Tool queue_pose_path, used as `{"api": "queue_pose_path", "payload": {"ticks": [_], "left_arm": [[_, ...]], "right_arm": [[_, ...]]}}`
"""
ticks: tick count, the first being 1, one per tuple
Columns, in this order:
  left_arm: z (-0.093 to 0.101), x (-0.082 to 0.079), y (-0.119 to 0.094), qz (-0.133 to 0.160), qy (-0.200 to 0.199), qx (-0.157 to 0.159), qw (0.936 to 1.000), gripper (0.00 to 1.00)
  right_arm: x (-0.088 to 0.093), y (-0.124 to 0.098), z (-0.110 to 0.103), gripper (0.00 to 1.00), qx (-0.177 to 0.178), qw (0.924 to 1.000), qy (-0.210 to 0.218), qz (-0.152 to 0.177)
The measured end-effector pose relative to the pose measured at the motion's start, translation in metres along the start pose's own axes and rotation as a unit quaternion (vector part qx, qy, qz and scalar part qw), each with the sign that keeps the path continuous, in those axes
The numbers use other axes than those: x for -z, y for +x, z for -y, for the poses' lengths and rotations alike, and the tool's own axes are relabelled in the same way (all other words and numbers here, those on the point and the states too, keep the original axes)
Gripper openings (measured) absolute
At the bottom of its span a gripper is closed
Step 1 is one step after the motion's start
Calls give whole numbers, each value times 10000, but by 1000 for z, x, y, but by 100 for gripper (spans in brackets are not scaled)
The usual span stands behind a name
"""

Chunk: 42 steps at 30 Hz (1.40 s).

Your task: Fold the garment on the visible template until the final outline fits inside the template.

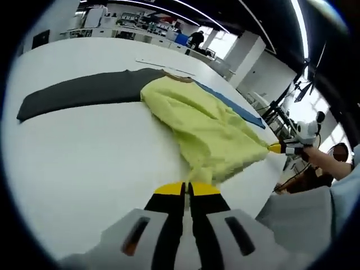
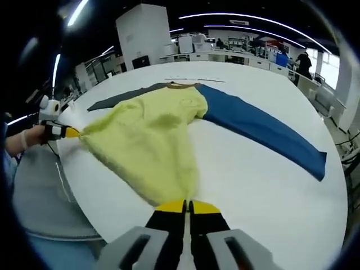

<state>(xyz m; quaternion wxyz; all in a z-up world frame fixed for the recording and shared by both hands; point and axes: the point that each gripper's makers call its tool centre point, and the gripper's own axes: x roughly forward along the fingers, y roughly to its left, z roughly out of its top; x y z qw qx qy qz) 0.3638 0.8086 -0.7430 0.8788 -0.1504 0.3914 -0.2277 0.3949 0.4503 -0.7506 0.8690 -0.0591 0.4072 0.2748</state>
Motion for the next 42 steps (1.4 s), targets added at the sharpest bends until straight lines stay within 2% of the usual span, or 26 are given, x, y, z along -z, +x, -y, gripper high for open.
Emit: {"api": "queue_pose_path", "payload": {"ticks": [3, 6, 10, 18, 24, 29, 34, 42], "left_arm": [[-2, 6, -3, -70, -64, -42, 9999, 0], [-5, 18, -4, -329, -6, -184, 9993, 0], [-2, 28, -4, -478, 48, -206, 9986, 0], [-5, 34, -13, -510, 49, -259, 9984, 0], [-14, 46, -18, -685, -67, -403, 9968, 0], [-19, 48, -20, -734, -62, -508, 9960, 0], [-22, 49, -22, -741, -277, -553, 9953, 0], [-22, 50, -23, -720, -386, -532, 9952, 0]], "right_arm": [[3, -2, -2, 0, -32, 10000, 57, 14], [3, -3, -6, 0, -59, 10000, 46, 5], [6, -3, -9, 0, -61, 10000, -10, -25], [12, -8, -16, 0, -143, 9999, 50, -76], [32, -4, -31, 0, -347, 9987, 147, -346], [39, -3, -38, 0, -469, 9973, 302, -481], [45, -3, -42, 0, -613, 9948, 504, -644], [44, -4, -42, 0, -627, 9942, 604, -629]]}}
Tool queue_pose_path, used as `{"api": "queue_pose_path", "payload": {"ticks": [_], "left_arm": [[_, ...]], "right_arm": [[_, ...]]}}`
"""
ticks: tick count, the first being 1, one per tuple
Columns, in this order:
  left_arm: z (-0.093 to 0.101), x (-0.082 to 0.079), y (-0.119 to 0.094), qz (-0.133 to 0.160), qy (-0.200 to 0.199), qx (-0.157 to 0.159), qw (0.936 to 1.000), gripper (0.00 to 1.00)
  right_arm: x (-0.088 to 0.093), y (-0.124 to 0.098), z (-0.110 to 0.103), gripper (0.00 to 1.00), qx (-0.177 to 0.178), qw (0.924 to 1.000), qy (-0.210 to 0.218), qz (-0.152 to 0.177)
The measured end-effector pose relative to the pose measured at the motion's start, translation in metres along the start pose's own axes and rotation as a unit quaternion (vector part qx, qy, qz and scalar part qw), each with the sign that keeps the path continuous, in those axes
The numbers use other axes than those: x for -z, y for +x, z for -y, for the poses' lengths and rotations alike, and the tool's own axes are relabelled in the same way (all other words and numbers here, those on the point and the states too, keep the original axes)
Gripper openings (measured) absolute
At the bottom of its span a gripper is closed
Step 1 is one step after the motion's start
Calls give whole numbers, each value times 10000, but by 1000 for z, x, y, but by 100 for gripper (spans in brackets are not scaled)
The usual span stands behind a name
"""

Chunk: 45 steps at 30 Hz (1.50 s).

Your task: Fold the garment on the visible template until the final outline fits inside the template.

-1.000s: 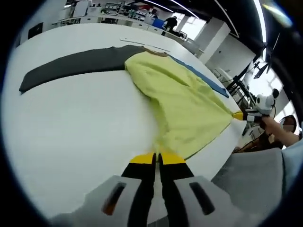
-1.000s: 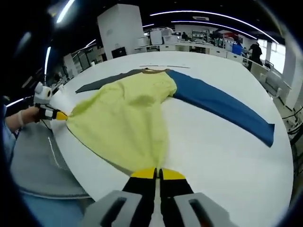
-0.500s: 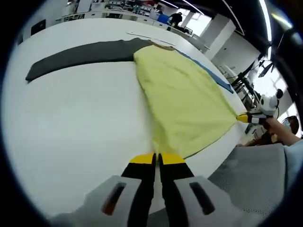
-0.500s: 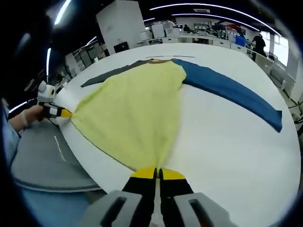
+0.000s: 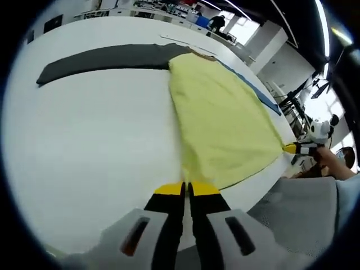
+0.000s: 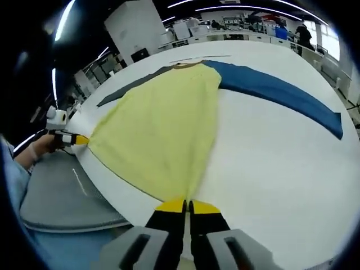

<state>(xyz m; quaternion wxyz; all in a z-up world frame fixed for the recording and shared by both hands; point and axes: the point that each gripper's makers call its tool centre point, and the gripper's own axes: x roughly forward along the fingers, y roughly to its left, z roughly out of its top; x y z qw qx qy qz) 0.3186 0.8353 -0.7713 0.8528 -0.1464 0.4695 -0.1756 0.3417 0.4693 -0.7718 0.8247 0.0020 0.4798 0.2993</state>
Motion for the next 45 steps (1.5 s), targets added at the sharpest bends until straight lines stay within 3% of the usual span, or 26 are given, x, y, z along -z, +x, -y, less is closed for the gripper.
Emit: {"api": "queue_pose_path", "payload": {"ticks": [9, 17, 19, 21, 25, 27, 28, 31, 32, 36, 38, 41, 45], "left_arm": [[3, 0, -2, 88, -128, 44, 9999, 0], [5, 1, -1, 181, 84, 60, 9998, 2], [5, -2, -3, 250, 227, 29, 9994, 7], [6, -8, -5, 376, 236, 75, 9990, 16], [14, -27, -7, 903, 520, 181, 9944, 43], [16, -26, -7, 860, 525, 212, 9947, 51], [21, -31, -6, 1025, 696, 344, 9917, 54], [21, -37, -5, 1219, 748, 342, 9891, 68], [24, -45, -7, 1448, 865, 395, 9849, 73], [23, -60, -12, 1865, 767, 381, 9787, 98], [23, -69, -17, 2104, 781, 401, 9737, 99], [21, -73, -21, 2187, 832, 322, 9717, 99], [15, -81, -28, 2383, 870, 150, 9672, 99]], "right_arm": [[0, 0, 1, 0, 13, 10000, -12, 3], [0, 0, 1, 1, 2, 9998, -218, 6], [-2, -2, 1, 10, 22, 9996, -277, 57], [-5, -4, 3, 25, 41, 9995, -256, 168], [-13, -6, 6, 54, 187, 9971, -611, 411], [-16, -7, 2, 66, 142, 9961, -695, 533], [-19, -7, 3, 71, 156, 9955, -687, 634], [-25, -8, 8, 90, 291, 9936, -738, 804], [-28, -9, 10, 97, 349, 9923, -758, 911], [-32, -15, 20, 100, 459, 9920, -635, 993], [-34, -18, 25, 100, 489, 9918, -622, 1004], [-38, -21, 39, 100, 631, 9905, -705, 1002], [-49, -24, 59, 100, 702, 9900, -516, 1111]]}}
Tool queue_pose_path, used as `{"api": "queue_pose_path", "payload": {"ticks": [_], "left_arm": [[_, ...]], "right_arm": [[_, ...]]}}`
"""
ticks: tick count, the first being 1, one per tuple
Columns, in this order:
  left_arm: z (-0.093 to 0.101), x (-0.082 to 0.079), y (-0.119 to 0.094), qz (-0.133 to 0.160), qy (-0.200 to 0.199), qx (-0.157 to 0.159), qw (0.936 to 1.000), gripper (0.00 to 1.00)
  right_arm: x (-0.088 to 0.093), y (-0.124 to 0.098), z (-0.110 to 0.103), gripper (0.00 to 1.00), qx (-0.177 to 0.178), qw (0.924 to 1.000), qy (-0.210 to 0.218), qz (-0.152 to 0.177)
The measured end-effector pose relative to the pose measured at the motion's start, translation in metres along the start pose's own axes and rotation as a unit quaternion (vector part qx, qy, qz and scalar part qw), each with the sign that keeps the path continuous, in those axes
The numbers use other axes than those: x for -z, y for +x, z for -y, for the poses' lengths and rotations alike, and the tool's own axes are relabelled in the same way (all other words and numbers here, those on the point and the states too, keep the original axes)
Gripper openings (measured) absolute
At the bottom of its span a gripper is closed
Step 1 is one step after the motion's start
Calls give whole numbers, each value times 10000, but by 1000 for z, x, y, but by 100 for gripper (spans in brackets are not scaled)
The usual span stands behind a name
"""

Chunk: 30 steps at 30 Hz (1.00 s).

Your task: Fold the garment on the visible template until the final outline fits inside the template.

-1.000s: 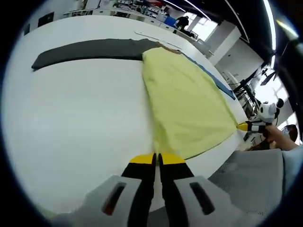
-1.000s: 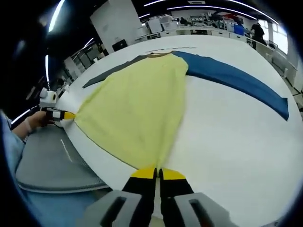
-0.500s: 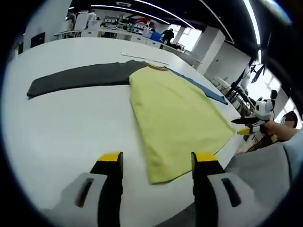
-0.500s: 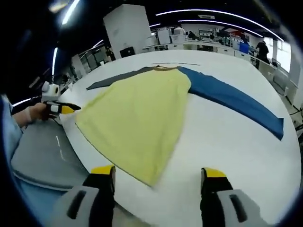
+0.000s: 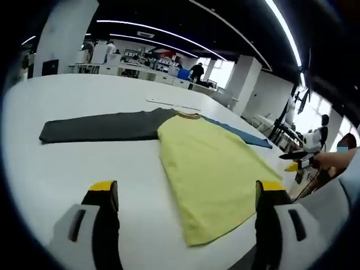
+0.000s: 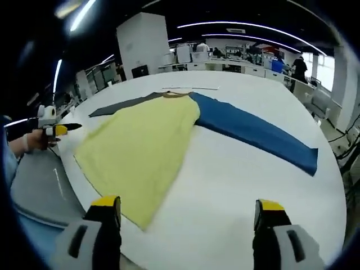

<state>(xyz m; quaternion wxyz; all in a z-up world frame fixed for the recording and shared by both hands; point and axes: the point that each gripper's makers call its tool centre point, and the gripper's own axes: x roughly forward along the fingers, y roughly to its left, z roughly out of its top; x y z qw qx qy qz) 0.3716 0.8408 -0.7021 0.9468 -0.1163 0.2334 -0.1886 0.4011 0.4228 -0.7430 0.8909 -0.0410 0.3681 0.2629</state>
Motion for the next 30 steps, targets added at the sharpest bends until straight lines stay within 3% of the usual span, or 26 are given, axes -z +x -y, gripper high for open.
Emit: {"api": "queue_pose_path", "payload": {"ticks": [5, 8, 10, 11, 14, 16, 17, 18, 20, 21, 24, 26, 30], "left_arm": [[-13, -11, -4, 248, -77, -272, 9993, 99], [-17, -19, -7, 459, -166, -355, 9982, 97], [-17, -24, -9, 564, -153, -375, 9976, 94], [-17, -27, -10, 641, -165, -382, 9971, 92], [-20, -28, -11, 680, -237, -423, 9965, 91], [-23, -30, -12, 727, -238, -499, 9958, 91], [-24, -29, -13, 710, -248, -506, 9959, 90], [-25, -28, -12, 695, -286, -514, 9958, 89], [-25, -27, -12, 690, -333, -524, 9957, 89], [-25, -25, -11, 656, -351, -522, 9959, 88], [-25, -22, -9, 574, -360, -520, 9963, 87], [-25, -20, -9, 546, -356, -533, 9964, 87], [-26, -17, -7, 472, -360, -540, 9968, 86]], "right_arm": [[-18, 0, 32, 99, 317, 9987, 303, 271], [-22, 0, 58, 92, 542, 9973, 423, 258], [-31, -7, 94, 75, 1175, 9915, 311, 474], [-28, -11, 114, 67, 1544, 9862, 448, 401], [-31, -13, 142, 66, 1792, 9789, 812, 550], [-22, -15, 165, 65, 2087, 9707, 1122, 397], [-21, -15, 170, 62, 2122, 9673, 1317, 433], [-26, -14, 180, 59, 2136, 9632, 1485, 681], [-18, -15, 190, 54, 2275, 9532, 1904, 575], [-16, -15, 198, 55, 2385, 9443, 2174, 641], [-16, -13, 205, 50, 2391, 9332, 2563, 795], [-17, -16, 238, 46, 2414, 9296, 2644, 874], [-21, -14, 221, 40, 2449, 9267, 2703, 904]]}}
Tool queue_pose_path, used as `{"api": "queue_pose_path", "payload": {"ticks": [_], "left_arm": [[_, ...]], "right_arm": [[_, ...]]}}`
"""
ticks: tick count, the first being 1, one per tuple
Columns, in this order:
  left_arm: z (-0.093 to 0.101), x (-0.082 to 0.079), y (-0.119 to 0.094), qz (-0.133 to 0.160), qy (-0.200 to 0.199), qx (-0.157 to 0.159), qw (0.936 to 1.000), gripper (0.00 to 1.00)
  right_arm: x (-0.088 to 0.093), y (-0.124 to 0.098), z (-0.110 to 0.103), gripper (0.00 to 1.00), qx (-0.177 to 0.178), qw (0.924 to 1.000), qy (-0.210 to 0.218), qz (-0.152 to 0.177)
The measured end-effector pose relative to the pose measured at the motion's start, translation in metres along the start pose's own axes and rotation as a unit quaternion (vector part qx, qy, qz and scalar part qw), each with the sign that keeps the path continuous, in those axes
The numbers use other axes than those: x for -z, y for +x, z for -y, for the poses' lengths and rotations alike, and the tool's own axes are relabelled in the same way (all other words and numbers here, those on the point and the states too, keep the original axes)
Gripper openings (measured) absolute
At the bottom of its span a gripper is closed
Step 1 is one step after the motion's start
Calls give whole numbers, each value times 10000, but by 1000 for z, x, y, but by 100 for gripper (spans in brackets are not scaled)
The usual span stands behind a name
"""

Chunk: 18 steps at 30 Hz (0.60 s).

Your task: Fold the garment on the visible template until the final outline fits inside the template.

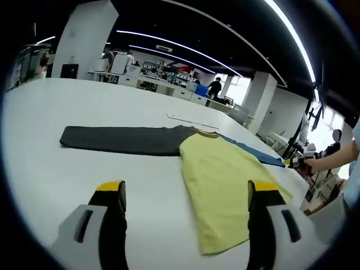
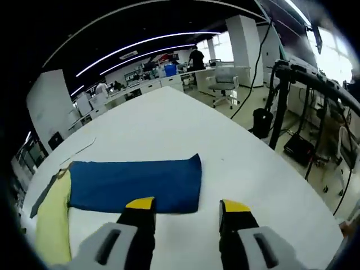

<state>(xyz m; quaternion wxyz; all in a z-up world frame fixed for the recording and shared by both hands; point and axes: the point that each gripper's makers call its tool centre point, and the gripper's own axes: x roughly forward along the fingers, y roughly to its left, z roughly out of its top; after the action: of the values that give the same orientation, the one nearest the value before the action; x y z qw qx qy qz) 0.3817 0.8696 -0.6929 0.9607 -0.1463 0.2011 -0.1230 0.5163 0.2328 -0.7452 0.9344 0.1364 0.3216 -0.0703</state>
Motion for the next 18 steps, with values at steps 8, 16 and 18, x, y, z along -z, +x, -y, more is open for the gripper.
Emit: {"api": "queue_pose_path", "payload": {"ticks": [8, 16, 18], "left_arm": [[-1, 4, 0, -89, -43, -16, 9999, 84], [-1, 6, 0, -128, -46, -13, 9999, 82], [-2, 7, 0, -152, -44, -27, 9999, 81]], "right_arm": [[7, -2, -21, 18, -123, 9996, 249, -28], [5, -7, -13, 1, 46, 9966, 820, 24], [5, -9, -13, 0, 40, 9942, 1075, 21]]}}
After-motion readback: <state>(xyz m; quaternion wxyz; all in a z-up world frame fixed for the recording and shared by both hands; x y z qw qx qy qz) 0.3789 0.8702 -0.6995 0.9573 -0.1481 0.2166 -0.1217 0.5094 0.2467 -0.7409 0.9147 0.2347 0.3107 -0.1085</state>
